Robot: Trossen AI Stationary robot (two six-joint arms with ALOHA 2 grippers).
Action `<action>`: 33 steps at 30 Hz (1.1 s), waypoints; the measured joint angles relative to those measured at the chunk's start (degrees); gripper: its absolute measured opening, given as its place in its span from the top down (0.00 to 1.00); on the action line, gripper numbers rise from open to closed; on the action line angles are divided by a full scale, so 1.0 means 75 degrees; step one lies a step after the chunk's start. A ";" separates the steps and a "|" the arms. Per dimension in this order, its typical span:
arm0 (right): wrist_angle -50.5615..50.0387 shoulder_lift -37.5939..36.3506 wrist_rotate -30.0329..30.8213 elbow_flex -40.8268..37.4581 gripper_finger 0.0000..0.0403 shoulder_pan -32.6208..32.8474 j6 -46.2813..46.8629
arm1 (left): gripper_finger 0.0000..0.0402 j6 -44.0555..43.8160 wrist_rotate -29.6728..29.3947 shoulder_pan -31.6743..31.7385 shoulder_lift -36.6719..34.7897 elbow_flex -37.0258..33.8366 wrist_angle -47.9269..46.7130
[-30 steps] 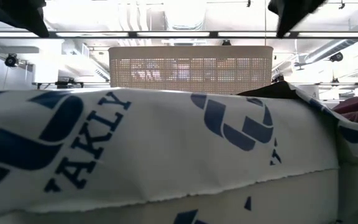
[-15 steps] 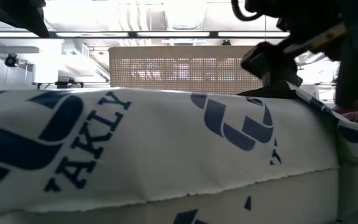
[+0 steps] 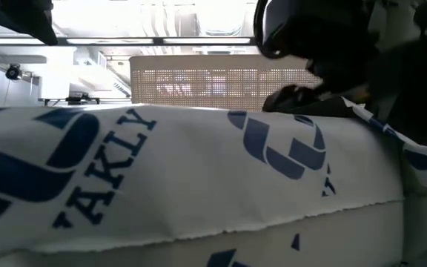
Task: Pick & place medical supplies in basket/bin
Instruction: Put the rolled gauze into the white bin
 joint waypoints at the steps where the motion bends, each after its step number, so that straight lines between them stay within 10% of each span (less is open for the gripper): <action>1: 0.0100 0.0089 0.0007 0.0014 0.41 0.0000 0.0047 | 0.40 0.0032 0.0002 0.0000 0.0000 0.0000 0.0002; 17: -0.1618 -0.0852 0.0675 0.0550 0.92 -0.0450 0.0381 | 0.40 0.0169 0.0176 0.0000 0.0003 0.0000 -0.0094; 27: -0.2730 -0.3833 0.4607 0.2290 0.79 -0.1838 -0.0238 | 0.40 0.0521 0.0065 0.0000 0.0003 0.0000 -0.0036; 33: -0.3694 -0.3305 0.2905 0.2675 0.71 -0.4152 -0.0999 | 0.40 0.0460 0.0041 0.0000 0.0003 0.0000 -0.0030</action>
